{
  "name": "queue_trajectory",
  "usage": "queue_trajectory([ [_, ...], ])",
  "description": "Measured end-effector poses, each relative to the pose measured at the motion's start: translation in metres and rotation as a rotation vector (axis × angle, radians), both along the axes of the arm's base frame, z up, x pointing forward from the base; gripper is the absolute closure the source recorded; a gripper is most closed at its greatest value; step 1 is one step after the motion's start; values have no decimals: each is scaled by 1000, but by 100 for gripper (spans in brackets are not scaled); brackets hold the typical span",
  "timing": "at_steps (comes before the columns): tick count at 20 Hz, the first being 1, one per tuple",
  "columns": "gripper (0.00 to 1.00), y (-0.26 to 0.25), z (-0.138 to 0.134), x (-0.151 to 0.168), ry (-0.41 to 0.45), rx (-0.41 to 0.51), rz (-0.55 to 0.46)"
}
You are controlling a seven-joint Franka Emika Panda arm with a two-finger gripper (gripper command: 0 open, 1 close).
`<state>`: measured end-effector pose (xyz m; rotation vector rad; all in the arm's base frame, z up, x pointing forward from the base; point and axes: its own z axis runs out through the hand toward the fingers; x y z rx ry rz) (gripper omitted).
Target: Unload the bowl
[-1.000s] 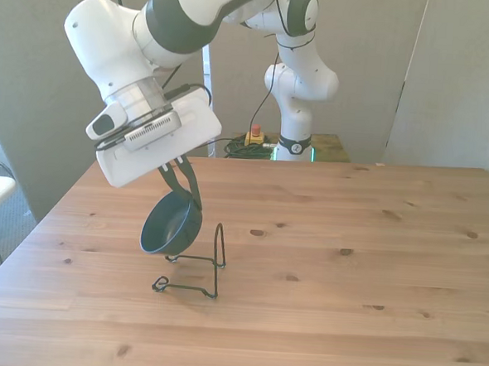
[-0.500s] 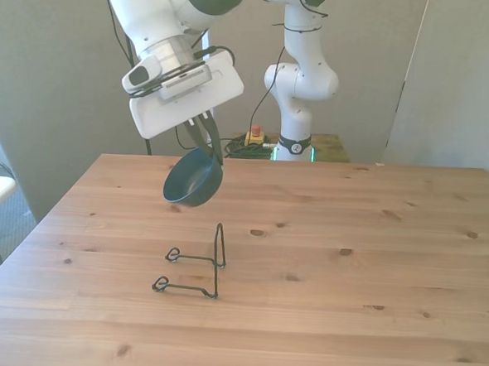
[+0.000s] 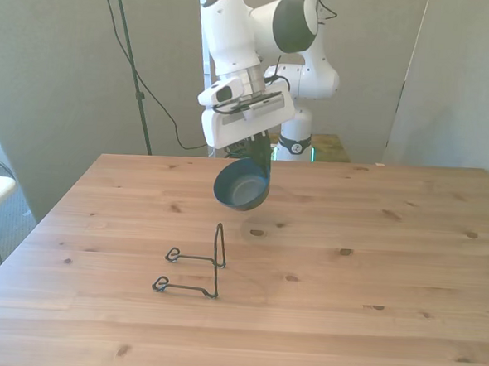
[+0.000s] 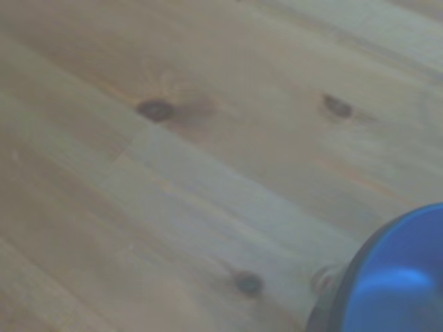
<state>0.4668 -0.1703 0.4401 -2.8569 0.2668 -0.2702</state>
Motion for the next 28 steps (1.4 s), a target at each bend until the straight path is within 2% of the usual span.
queue_trajectory([
  [5, 100, 28, -33, -32, 22, -87, 70],
  [11, 100, 65, -73, -41, -6, -160, 77],
  [12, 0, 69, -76, -40, -20, -168, 74],
  [16, 0, 72, -81, -40, -50, -184, 67],
  [28, 0, 72, -91, -41, -21, -188, 57],
])
